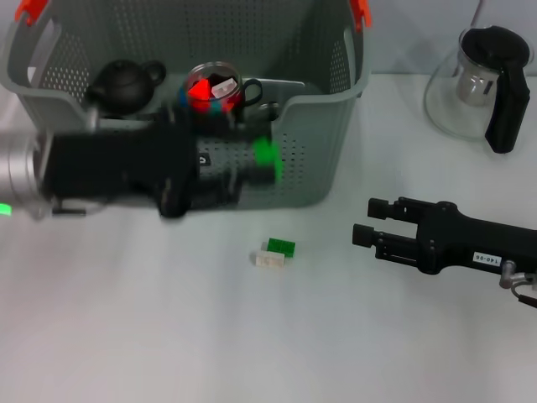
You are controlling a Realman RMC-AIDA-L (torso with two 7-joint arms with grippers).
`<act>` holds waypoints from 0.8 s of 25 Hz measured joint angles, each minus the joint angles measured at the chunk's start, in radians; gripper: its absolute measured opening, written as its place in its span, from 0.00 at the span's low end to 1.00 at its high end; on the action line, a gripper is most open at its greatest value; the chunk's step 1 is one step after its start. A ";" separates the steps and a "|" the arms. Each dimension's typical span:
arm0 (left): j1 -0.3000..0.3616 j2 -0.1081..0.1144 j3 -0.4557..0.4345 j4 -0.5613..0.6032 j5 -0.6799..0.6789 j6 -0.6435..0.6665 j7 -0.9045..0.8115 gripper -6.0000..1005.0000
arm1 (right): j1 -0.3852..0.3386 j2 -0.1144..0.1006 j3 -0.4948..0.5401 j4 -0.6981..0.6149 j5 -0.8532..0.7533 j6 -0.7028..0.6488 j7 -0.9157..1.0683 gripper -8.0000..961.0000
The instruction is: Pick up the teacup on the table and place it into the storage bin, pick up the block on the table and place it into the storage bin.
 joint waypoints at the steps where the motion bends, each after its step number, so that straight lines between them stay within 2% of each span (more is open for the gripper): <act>1: -0.015 0.002 -0.005 0.000 -0.035 0.003 -0.014 0.41 | 0.001 0.000 0.000 0.000 0.000 0.000 0.000 0.70; 3: -0.041 0.001 -0.009 0.005 -0.114 -0.004 -0.043 0.41 | 0.001 0.000 0.000 -0.001 0.000 0.000 0.000 0.70; 6: -0.070 -0.005 -0.019 0.017 -0.221 -0.081 -0.101 0.41 | 0.001 0.000 0.000 -0.001 -0.002 -0.001 0.000 0.70; 10: -0.096 -0.012 0.004 0.091 -0.270 -0.328 -0.200 0.41 | 0.001 0.001 0.000 -0.001 -0.003 -0.001 0.000 0.70; 14: -0.088 -0.004 0.147 0.170 -0.214 -0.643 -0.280 0.41 | 0.000 0.002 0.000 -0.001 -0.001 -0.001 -0.002 0.70; 17: -0.079 -0.005 0.216 0.211 -0.132 -0.767 -0.318 0.41 | 0.003 0.002 0.000 -0.001 -0.001 -0.001 -0.003 0.70; 18: -0.079 -0.005 0.216 0.211 -0.132 -0.767 -0.318 0.41 | 0.004 0.002 0.000 -0.001 -0.001 -0.002 -0.003 0.70; 19: -0.070 -0.013 0.256 0.250 -0.034 -0.826 -0.333 0.41 | 0.005 0.002 0.000 -0.001 -0.001 -0.002 -0.003 0.70; 20: -0.069 -0.015 0.261 0.257 -0.015 -0.834 -0.339 0.41 | 0.005 0.001 0.000 -0.001 -0.001 -0.002 -0.002 0.70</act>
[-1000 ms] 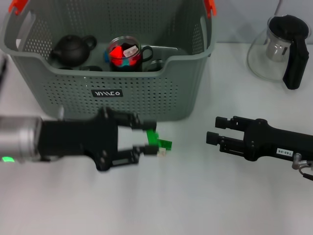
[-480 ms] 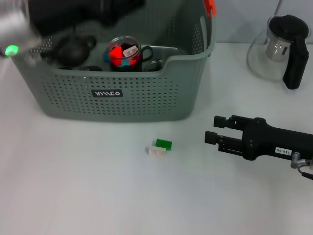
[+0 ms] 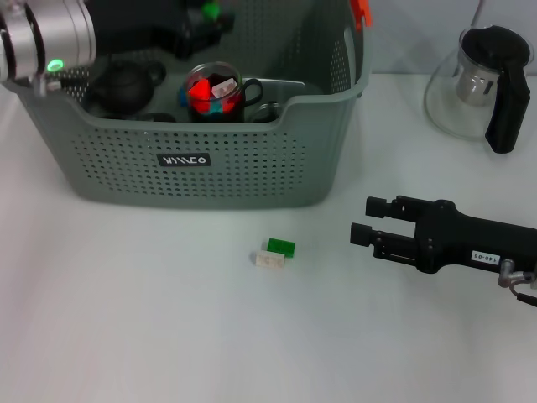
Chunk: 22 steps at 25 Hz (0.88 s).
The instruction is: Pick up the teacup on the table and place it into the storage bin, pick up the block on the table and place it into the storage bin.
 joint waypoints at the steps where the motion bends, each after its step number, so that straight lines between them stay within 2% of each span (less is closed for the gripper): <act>1: 0.002 -0.003 0.007 0.009 0.030 -0.011 -0.009 0.41 | 0.000 0.000 0.000 0.000 0.001 0.000 0.000 0.70; 6: -0.003 -0.018 0.049 0.037 0.162 -0.102 -0.109 0.41 | -0.003 0.000 0.001 0.000 0.002 0.004 0.000 0.70; 12: -0.013 -0.056 0.054 0.041 0.166 -0.203 -0.132 0.41 | -0.001 0.001 0.002 0.000 0.003 0.007 0.000 0.70; 15: -0.016 -0.070 0.065 0.042 0.170 -0.232 -0.136 0.46 | -0.001 0.001 0.002 0.000 0.003 0.008 -0.001 0.70; 20: 0.011 -0.088 0.062 0.103 0.145 -0.187 -0.135 0.54 | -0.001 -0.001 0.004 0.000 0.003 0.008 0.000 0.70; 22: 0.057 -0.102 0.050 0.161 0.063 -0.127 -0.120 0.57 | -0.002 0.000 0.007 0.000 0.003 0.009 -0.002 0.70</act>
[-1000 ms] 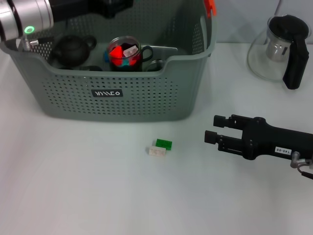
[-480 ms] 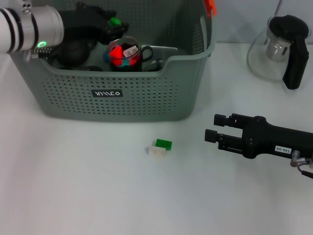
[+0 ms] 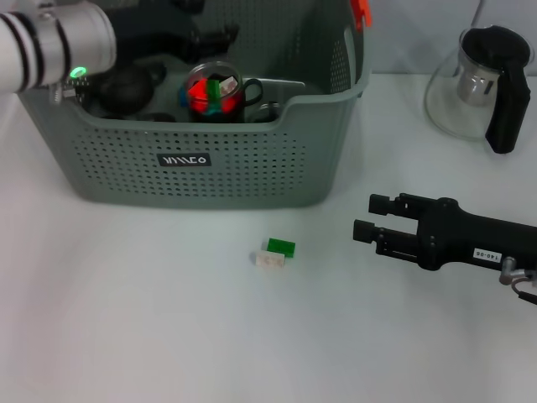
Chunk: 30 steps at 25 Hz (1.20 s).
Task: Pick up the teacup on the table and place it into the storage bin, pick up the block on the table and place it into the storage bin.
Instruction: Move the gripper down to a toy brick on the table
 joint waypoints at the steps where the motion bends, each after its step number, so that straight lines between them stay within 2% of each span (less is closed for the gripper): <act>1: 0.018 -0.003 -0.003 0.018 -0.041 0.024 0.008 0.59 | 0.000 0.000 0.002 0.000 0.000 0.000 -0.002 0.70; 5: 0.103 0.008 -0.035 -0.004 -0.311 0.208 0.082 0.65 | 0.002 0.001 0.007 0.000 0.000 0.000 -0.005 0.70; 7: 0.137 0.019 -0.083 -0.092 -0.448 0.352 0.163 0.64 | 0.002 0.002 0.008 0.000 0.000 0.000 -0.005 0.70; 10: 0.164 0.033 -0.149 -0.240 -0.503 0.521 0.302 0.64 | 0.002 0.003 0.009 0.000 0.000 0.000 -0.008 0.70; 12: 0.188 0.033 -0.161 -0.314 -0.480 0.581 0.399 0.64 | 0.000 0.004 0.014 0.000 0.000 0.000 -0.009 0.70; 14: 0.220 0.024 -0.162 -0.358 -0.444 0.610 0.506 0.64 | -0.004 0.005 0.020 0.000 0.000 0.000 -0.011 0.70; 17: 0.282 -0.005 -0.157 -0.374 -0.403 0.639 0.613 0.64 | -0.006 0.006 0.027 0.000 0.000 0.001 -0.011 0.70; 19: 0.307 -0.014 -0.154 -0.367 -0.369 0.655 0.632 0.64 | -0.007 0.004 0.033 0.000 0.000 0.000 -0.007 0.70; 23: 0.313 -0.011 -0.161 -0.355 -0.226 0.661 0.632 0.64 | -0.007 0.005 0.036 0.000 -0.001 -0.001 -0.005 0.70; 26: 0.301 -0.014 -0.152 -0.362 -0.102 0.587 0.631 0.64 | -0.007 0.008 0.036 0.000 -0.005 0.000 -0.005 0.70; 30: 0.280 -0.017 -0.124 -0.382 -0.048 0.521 0.634 0.63 | -0.006 0.009 0.036 0.000 -0.005 0.001 -0.004 0.70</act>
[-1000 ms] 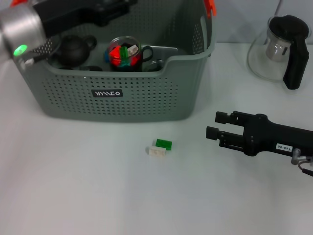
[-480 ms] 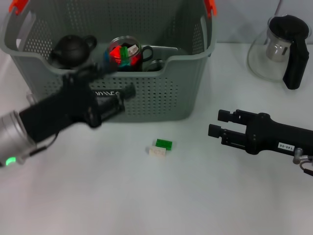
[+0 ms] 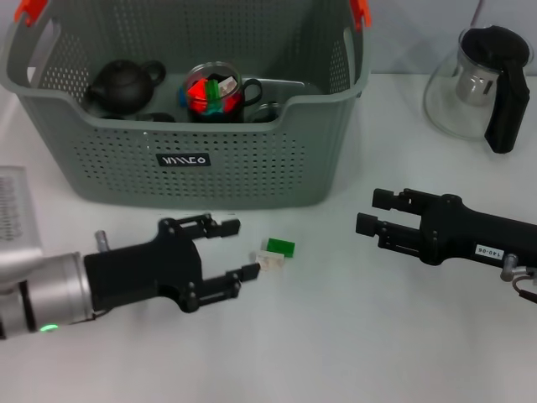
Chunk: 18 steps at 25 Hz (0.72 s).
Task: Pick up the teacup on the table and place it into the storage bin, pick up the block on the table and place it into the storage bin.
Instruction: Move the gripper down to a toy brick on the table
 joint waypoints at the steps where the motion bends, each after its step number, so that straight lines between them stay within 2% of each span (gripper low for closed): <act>1: 0.000 0.000 0.000 0.000 0.000 0.000 0.000 0.63 | 0.000 0.000 0.000 0.000 0.001 0.000 0.000 0.70; 8: -0.038 -0.009 0.094 -0.081 0.013 -0.161 0.018 0.63 | 0.000 0.001 0.000 0.002 0.003 -0.001 0.005 0.70; 18: -0.082 -0.014 0.094 -0.142 0.003 -0.258 0.025 0.63 | 0.002 0.001 0.000 0.003 0.005 -0.001 0.007 0.70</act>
